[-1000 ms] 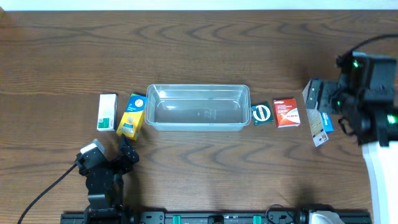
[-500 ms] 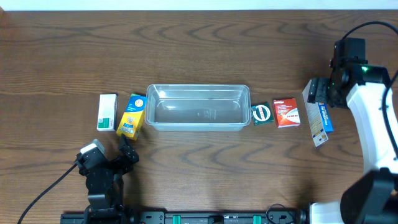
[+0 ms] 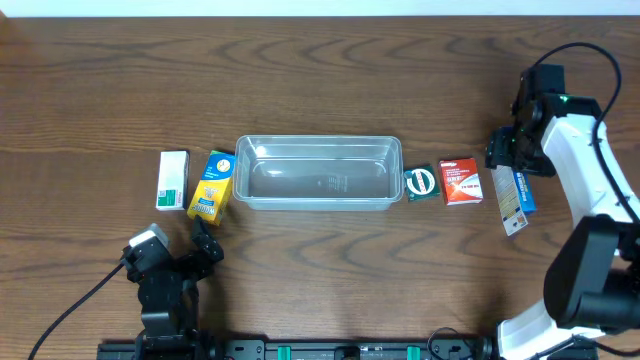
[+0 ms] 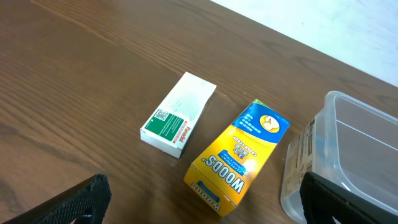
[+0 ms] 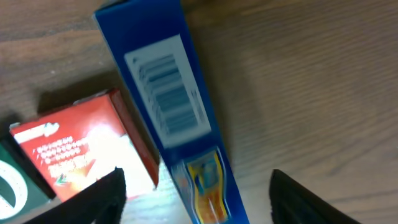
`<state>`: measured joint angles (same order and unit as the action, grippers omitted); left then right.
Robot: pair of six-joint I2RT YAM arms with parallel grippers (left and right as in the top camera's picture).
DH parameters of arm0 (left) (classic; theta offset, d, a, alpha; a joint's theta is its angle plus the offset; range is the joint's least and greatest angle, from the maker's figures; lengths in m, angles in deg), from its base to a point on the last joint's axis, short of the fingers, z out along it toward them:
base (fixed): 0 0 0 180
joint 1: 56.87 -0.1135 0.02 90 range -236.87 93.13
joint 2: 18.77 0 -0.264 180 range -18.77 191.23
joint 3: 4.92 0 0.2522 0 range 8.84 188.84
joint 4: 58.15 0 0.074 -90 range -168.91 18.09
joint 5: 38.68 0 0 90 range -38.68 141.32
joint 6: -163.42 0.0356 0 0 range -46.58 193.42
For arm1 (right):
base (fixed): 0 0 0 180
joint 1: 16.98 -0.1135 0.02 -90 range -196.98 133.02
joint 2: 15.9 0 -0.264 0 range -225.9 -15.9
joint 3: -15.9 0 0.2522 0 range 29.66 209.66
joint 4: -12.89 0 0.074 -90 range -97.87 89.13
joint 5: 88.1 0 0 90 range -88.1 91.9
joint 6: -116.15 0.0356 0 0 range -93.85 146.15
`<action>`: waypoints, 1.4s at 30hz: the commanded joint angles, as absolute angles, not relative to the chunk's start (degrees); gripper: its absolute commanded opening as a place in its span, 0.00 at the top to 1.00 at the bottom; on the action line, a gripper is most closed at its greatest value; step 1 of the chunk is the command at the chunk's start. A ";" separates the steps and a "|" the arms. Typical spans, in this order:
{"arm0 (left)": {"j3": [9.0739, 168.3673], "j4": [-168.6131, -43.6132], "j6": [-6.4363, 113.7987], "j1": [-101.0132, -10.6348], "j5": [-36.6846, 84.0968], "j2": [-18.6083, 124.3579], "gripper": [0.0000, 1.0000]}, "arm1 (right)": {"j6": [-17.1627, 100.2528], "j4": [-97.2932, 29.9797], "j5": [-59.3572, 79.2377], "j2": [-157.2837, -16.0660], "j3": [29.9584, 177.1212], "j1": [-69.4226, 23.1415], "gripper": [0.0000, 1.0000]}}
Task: Pack container
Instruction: 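Move the right gripper to the tall blue box and grasp it, then lift the blue box with the right gripper and carry it over the container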
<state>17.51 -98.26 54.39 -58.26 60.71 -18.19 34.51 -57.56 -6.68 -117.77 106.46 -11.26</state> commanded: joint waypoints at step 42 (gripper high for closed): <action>16.40 -98.17 55.18 -58.02 60.97 -18.54 0.02 | 35.53 -54.45 -6.64 -118.20 104.18 -9.64 0.72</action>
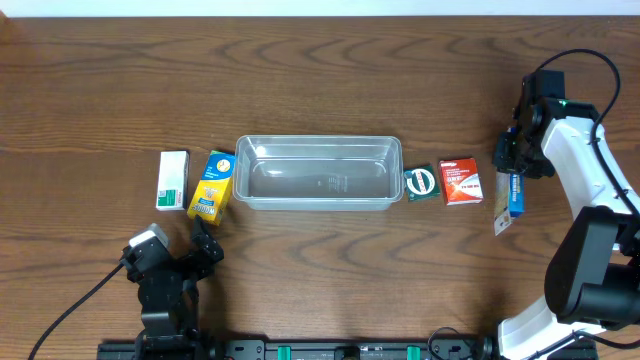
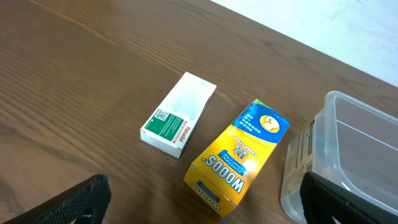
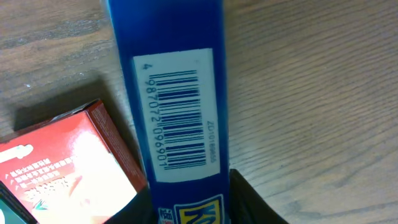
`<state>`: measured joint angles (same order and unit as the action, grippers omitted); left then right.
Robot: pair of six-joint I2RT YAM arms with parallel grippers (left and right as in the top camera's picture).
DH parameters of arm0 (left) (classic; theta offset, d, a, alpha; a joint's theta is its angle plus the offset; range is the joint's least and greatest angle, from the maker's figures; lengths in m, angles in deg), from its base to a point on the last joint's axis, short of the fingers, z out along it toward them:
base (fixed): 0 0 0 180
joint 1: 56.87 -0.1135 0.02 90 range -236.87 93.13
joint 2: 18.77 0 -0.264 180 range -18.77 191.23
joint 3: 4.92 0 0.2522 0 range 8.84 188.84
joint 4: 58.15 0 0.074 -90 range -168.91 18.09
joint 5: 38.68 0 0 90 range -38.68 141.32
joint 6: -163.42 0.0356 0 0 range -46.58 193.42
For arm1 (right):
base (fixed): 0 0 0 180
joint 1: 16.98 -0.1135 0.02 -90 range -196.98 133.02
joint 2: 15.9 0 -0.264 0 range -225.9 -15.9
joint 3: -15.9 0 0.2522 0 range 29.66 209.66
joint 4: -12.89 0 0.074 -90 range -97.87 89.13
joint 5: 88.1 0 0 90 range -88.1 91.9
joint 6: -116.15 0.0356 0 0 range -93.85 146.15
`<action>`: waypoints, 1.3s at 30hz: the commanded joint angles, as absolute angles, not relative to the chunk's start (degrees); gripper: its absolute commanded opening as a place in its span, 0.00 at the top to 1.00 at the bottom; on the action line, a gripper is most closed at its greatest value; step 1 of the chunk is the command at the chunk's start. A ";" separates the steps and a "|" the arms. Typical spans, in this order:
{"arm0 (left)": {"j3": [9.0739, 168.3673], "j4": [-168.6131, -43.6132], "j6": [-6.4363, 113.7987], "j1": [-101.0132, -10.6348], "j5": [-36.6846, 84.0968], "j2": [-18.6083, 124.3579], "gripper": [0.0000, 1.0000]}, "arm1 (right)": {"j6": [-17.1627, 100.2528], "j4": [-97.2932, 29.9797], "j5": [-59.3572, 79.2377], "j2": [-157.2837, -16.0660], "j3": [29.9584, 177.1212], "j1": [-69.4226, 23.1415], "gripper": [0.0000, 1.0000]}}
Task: Pack container
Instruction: 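Lift the blue box with the right gripper and carry it over the container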
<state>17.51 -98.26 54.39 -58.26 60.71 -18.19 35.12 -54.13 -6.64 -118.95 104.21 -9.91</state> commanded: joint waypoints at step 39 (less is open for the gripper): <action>16.40 -98.17 55.18 -58.02 60.97 -18.56 0.02 | 14.70 -41.01 -3.84 -92.43 106.76 -49.69 0.99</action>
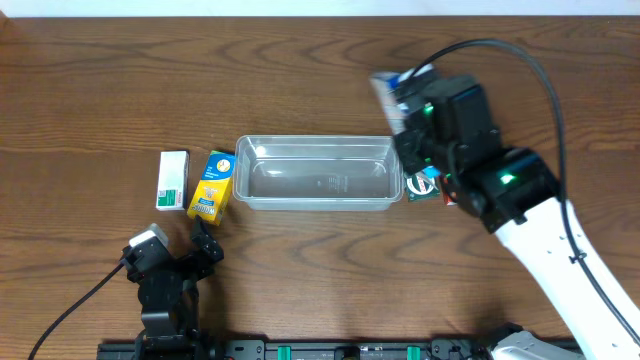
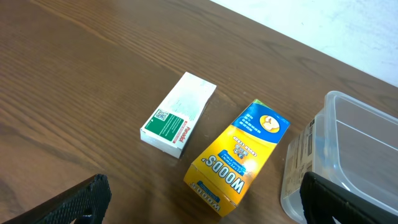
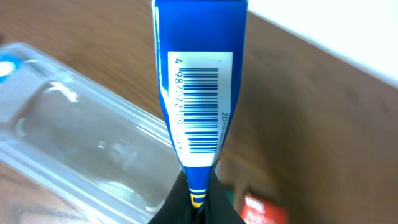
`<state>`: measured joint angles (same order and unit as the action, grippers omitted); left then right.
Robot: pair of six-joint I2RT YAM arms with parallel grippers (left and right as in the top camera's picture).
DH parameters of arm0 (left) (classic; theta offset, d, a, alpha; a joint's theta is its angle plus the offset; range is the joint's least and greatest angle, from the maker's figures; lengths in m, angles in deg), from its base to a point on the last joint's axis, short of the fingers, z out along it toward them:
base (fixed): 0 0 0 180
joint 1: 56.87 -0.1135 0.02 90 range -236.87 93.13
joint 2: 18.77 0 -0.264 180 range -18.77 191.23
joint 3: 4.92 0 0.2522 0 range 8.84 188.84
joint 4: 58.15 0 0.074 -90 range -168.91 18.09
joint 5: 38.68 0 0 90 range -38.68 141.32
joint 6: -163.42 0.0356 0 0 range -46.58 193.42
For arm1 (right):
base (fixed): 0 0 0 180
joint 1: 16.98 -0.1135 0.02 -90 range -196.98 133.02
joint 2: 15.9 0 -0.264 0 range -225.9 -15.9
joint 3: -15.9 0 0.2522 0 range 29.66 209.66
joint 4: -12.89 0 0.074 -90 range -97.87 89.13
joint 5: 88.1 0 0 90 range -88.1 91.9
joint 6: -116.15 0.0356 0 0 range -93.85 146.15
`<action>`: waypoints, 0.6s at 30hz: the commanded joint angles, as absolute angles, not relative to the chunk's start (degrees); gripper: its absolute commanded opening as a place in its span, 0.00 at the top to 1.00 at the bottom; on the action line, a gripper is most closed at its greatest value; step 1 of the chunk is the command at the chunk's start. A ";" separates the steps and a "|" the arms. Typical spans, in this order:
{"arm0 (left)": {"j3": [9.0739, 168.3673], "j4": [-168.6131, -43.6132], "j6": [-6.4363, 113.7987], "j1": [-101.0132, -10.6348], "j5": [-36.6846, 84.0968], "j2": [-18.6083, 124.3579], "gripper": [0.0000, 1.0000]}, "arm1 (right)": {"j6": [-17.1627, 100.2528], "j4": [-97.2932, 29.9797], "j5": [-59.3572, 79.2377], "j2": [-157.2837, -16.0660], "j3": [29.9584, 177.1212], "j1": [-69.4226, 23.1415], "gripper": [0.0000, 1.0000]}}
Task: Pack container
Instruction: 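Lift the blue box with the right gripper and carry it over the container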
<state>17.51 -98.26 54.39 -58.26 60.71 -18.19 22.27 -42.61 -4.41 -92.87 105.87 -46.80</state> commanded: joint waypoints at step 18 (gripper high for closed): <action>16.40 -98.17 55.20 -58.02 60.97 -18.54 0.02 | -17.49 -36.44 2.13 -105.75 106.76 -55.74 0.99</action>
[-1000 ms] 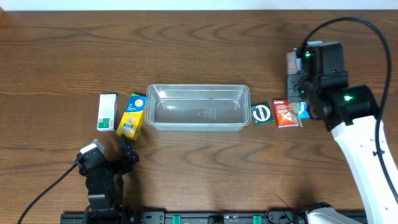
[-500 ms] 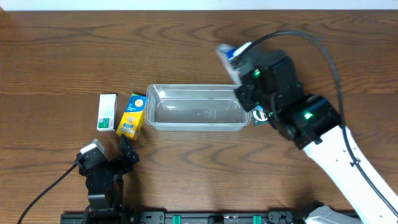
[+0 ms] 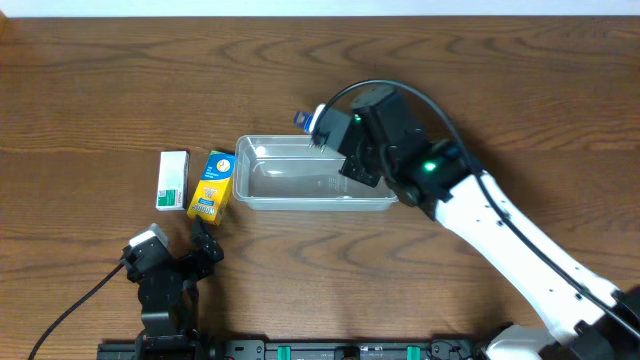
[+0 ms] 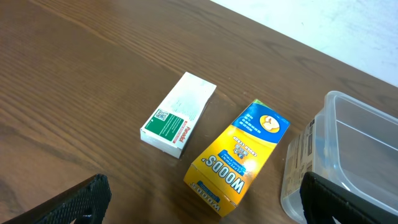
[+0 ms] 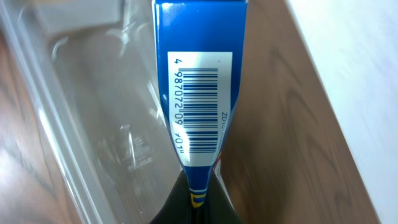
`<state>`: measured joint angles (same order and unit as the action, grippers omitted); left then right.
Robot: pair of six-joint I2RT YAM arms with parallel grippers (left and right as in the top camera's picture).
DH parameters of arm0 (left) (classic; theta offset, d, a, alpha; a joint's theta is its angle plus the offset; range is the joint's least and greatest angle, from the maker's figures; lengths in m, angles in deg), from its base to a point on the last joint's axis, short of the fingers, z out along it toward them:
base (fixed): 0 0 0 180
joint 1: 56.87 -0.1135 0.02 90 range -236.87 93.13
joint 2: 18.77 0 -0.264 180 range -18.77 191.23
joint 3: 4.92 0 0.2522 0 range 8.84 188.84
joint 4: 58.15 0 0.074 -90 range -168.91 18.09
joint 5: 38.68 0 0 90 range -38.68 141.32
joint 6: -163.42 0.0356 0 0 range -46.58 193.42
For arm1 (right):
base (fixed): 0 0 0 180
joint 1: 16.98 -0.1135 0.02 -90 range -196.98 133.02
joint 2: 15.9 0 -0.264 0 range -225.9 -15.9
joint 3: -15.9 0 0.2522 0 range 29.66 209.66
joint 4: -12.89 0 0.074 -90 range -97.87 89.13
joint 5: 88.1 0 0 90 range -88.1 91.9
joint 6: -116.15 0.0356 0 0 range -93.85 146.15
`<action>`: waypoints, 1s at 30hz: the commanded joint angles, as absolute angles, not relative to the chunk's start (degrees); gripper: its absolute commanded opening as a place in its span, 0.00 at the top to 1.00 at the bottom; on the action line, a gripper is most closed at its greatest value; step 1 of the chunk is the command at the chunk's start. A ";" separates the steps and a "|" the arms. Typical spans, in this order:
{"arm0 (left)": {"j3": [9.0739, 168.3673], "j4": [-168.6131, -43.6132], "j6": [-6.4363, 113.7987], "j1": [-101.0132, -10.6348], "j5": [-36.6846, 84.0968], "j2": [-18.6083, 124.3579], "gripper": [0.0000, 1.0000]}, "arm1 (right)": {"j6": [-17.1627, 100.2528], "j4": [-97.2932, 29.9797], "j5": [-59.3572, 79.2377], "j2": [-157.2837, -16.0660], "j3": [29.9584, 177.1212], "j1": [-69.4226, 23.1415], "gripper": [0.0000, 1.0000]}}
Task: Pack container
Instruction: 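Lift the blue box with the right gripper and carry it over the container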
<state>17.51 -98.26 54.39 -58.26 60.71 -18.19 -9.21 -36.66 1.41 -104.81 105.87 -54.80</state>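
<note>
A clear plastic container (image 3: 248, 152) sits mid-table. My right gripper (image 3: 345, 145) hangs over its back rim, shut on a long blue box (image 3: 311, 121). In the right wrist view the blue box (image 5: 199, 93) stands on end out of the gripper (image 5: 199, 200), barcode up, with the container (image 5: 74, 124) beneath. Left of the container lie a yellow Woods box (image 3: 209, 186) and a white-and-green box (image 3: 172, 180). My left gripper (image 3: 205, 240) rests open near the front edge. Its fingers (image 4: 78, 199) frame the yellow box (image 4: 239, 155) and the white box (image 4: 179, 114).
The right arm stretches from the front right across the table and covers the spot right of the container. The container's left end (image 4: 360, 143) shows in the left wrist view. Bare wood lies all round the objects.
My right gripper, still shut on the blue box, has moved left from the container's right end to above its middle back rim. The left gripper has not moved.
My right gripper was open over the blue box lying at the table's far right. Then it was shut on the box there. Later it held the box raised by the container's right end, and now over the container. The left arm stayed still.
</note>
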 commanded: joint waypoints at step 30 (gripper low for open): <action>16.40 -98.17 55.18 -58.02 60.97 -18.54 0.02 | -24.40 -33.21 -8.39 -113.07 106.76 -56.44 0.69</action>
<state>17.51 -98.26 54.39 -58.26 60.71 -18.19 -25.53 -33.21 -7.45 -113.02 105.89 -55.81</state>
